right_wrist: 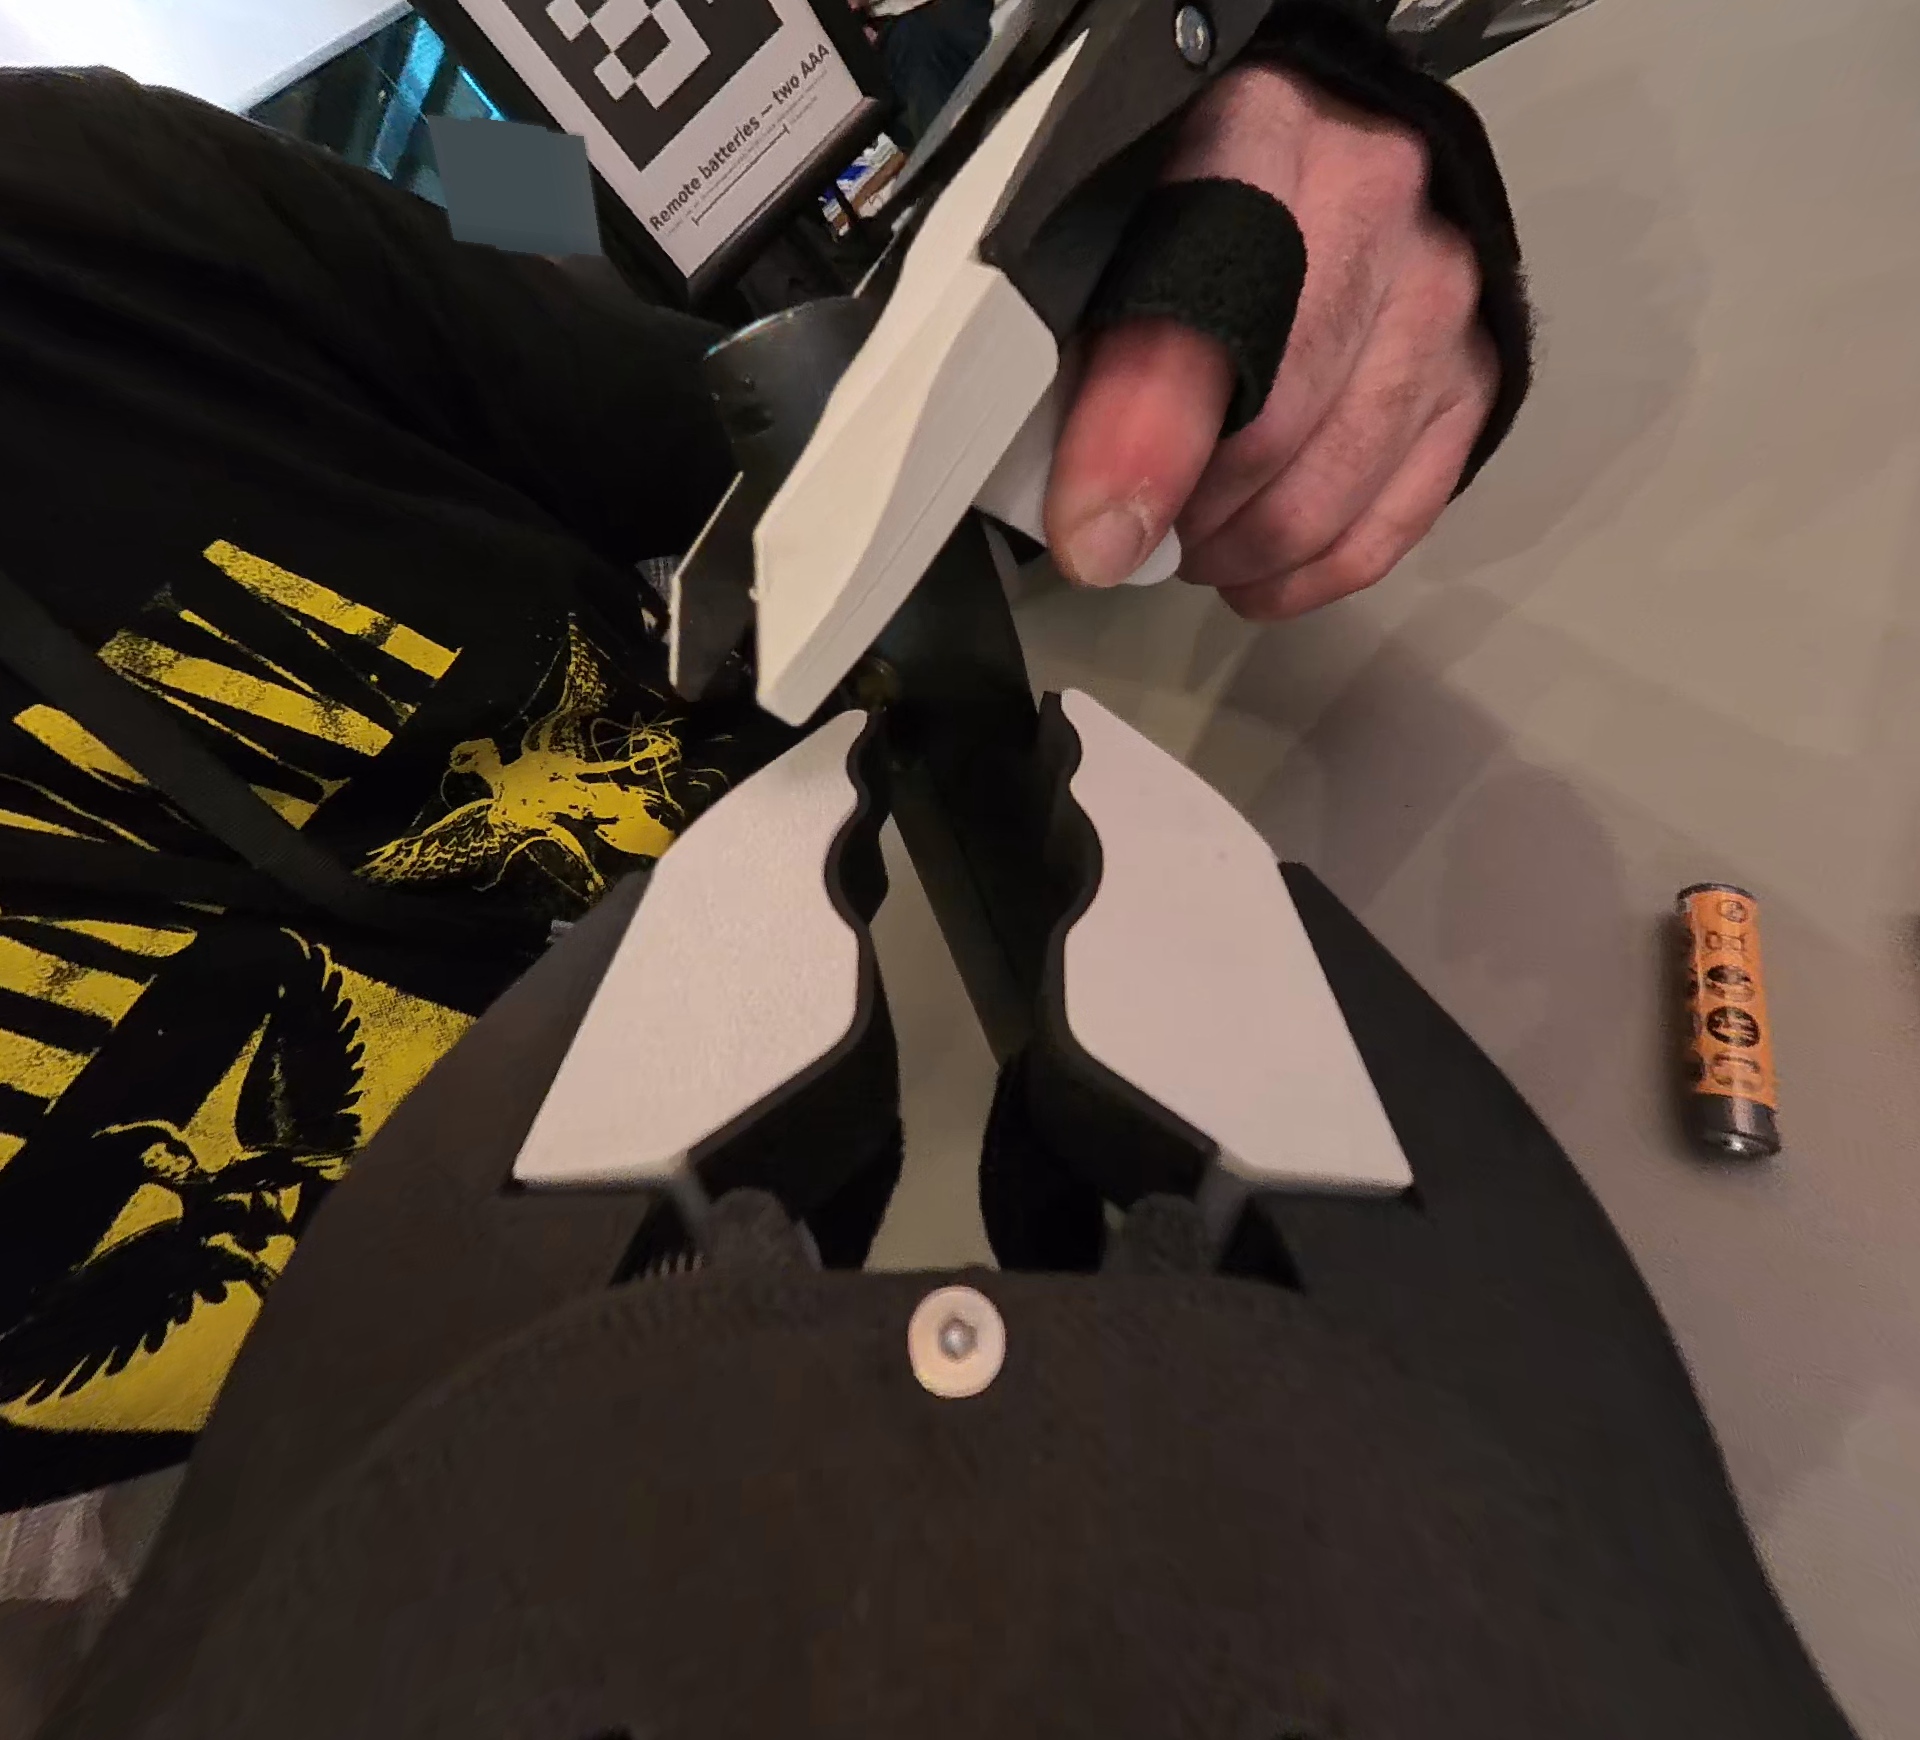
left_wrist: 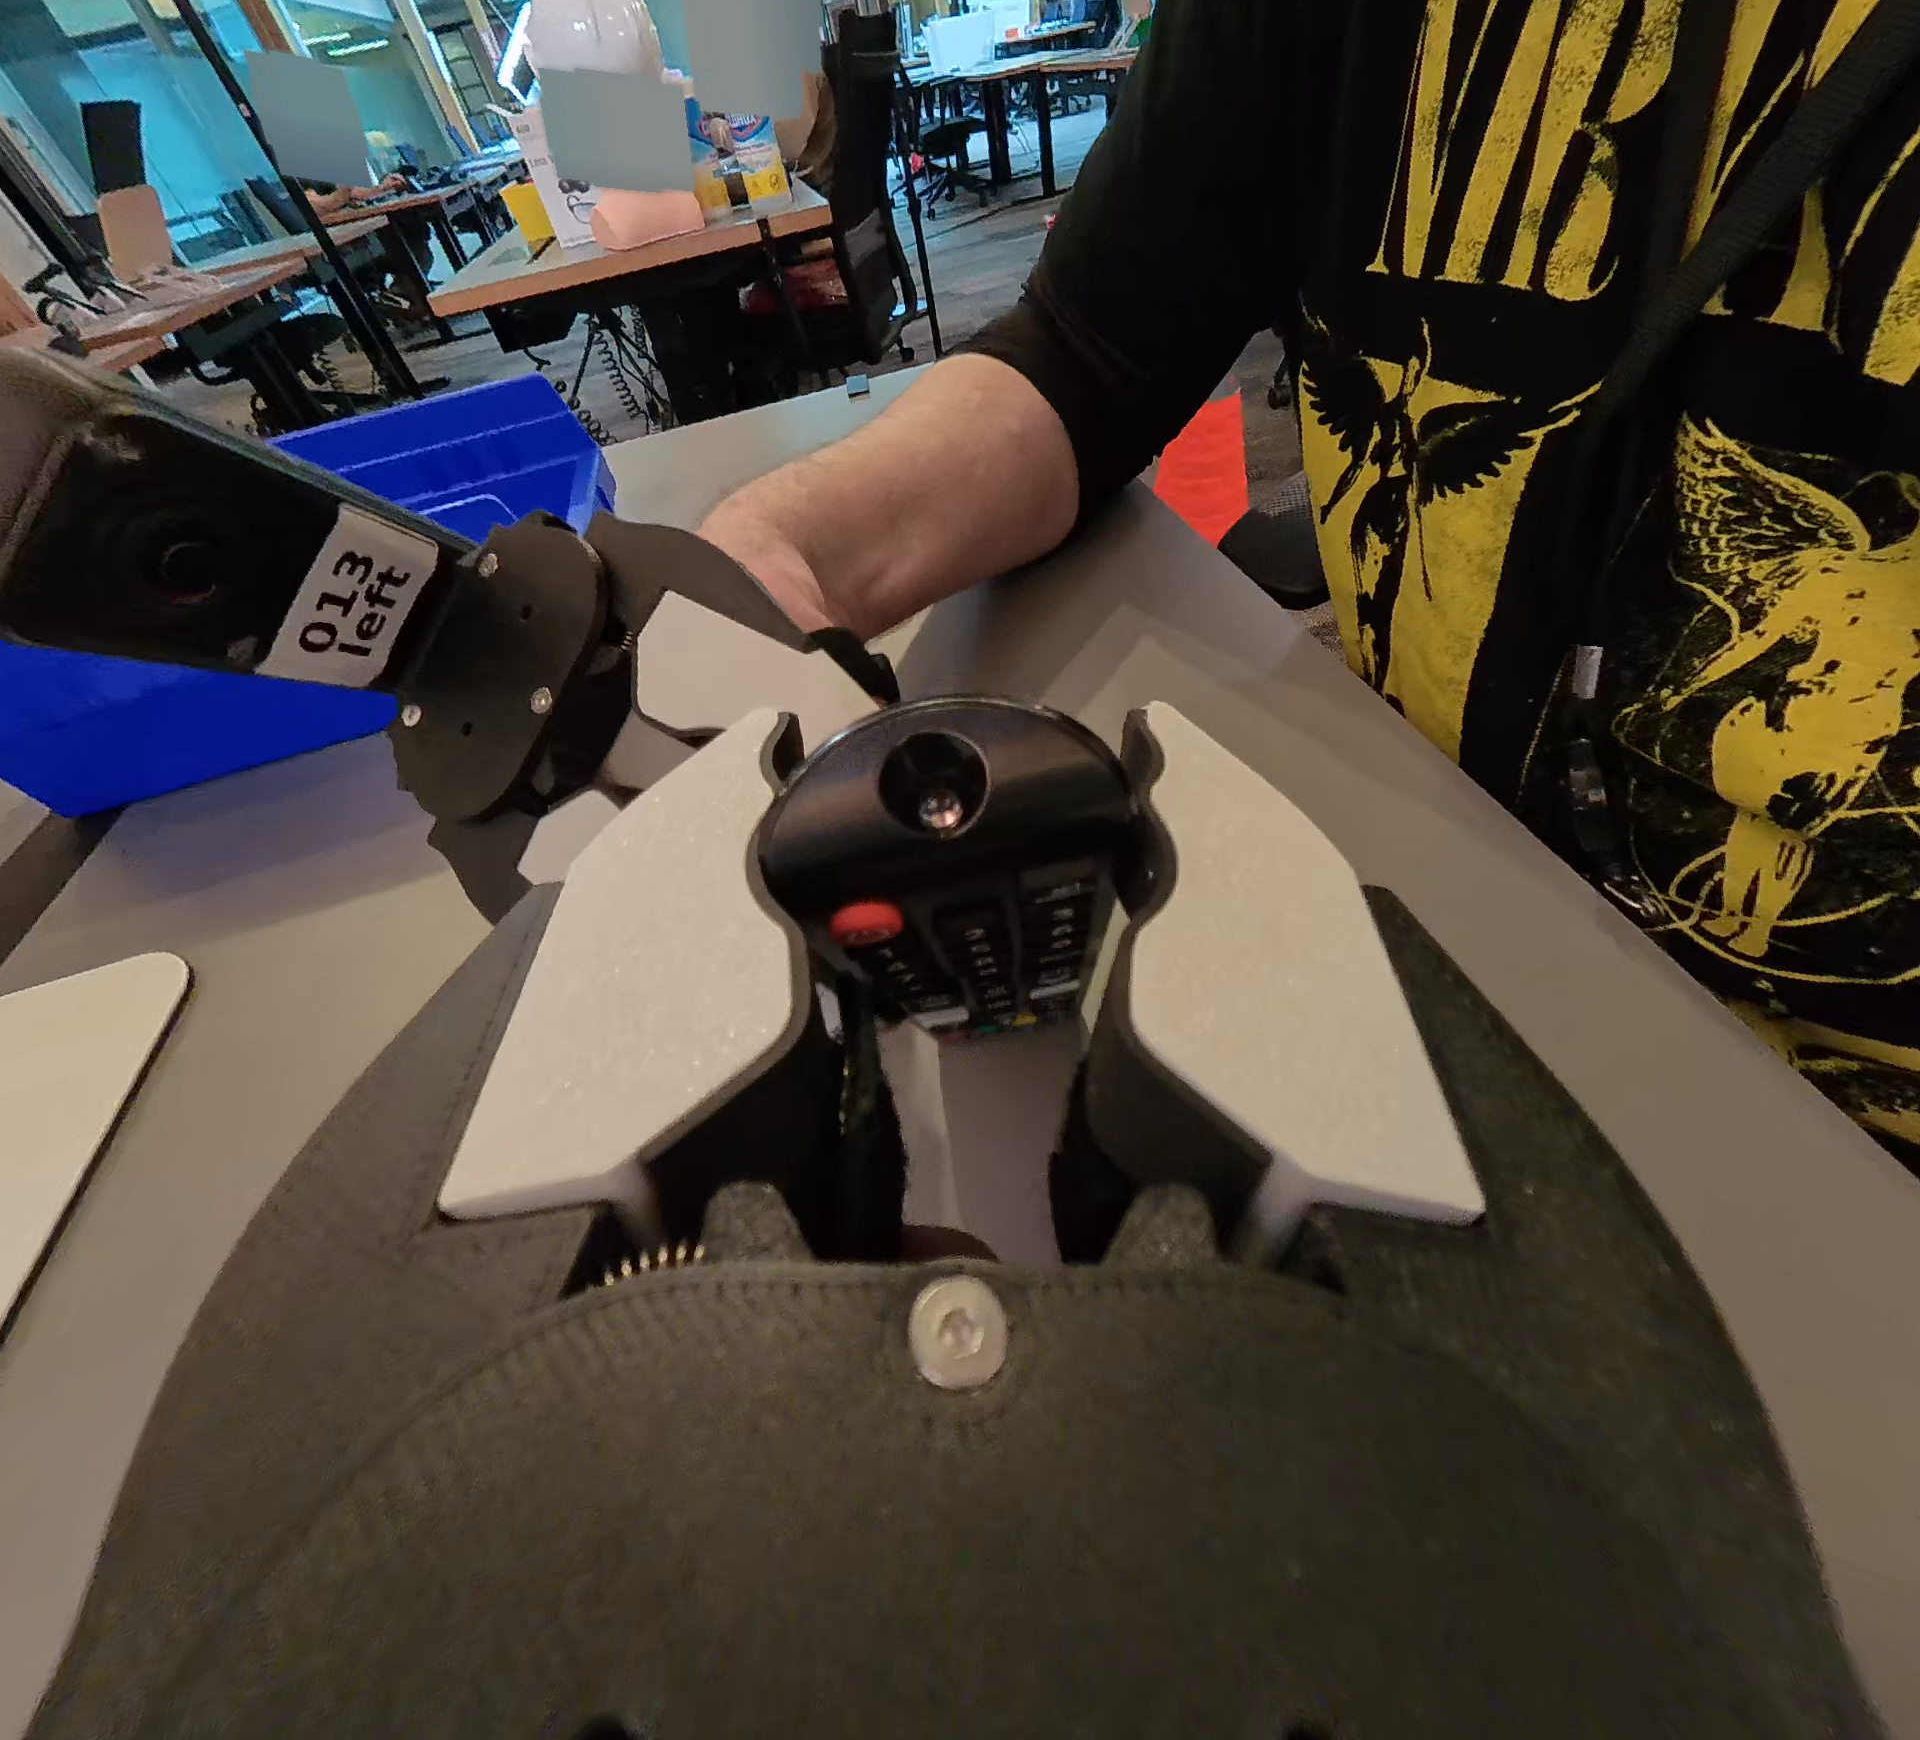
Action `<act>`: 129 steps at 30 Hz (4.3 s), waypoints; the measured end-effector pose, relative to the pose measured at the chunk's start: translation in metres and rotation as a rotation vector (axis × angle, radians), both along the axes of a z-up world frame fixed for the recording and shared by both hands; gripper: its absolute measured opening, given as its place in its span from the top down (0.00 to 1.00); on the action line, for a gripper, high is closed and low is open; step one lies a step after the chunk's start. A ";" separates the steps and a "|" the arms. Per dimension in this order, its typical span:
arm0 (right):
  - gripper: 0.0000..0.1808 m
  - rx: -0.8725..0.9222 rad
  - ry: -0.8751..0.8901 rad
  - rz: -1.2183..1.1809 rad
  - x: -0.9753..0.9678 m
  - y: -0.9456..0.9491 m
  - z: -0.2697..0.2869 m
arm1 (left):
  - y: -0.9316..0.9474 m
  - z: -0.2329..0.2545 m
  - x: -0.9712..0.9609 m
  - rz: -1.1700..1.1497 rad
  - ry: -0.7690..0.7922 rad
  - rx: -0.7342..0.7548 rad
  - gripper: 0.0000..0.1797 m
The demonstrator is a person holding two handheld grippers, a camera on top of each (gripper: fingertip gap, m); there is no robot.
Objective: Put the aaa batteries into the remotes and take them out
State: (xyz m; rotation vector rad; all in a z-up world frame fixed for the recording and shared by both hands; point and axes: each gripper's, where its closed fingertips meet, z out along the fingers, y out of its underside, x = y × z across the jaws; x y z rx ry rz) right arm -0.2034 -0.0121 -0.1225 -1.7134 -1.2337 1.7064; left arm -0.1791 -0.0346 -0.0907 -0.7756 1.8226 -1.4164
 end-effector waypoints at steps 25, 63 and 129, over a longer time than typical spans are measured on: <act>0.61 0.418 -0.421 -0.253 0.043 0.013 -0.036 | 0.050 0.039 -0.020 0.196 -0.241 -0.223 0.67; 0.73 0.566 -0.419 -0.267 0.020 0.058 0.043 | 0.087 0.084 -0.068 0.412 -0.510 -0.372 0.70; 0.94 0.516 0.161 -0.345 -0.086 0.088 0.109 | 0.108 0.098 -0.100 0.396 -0.663 -0.539 0.71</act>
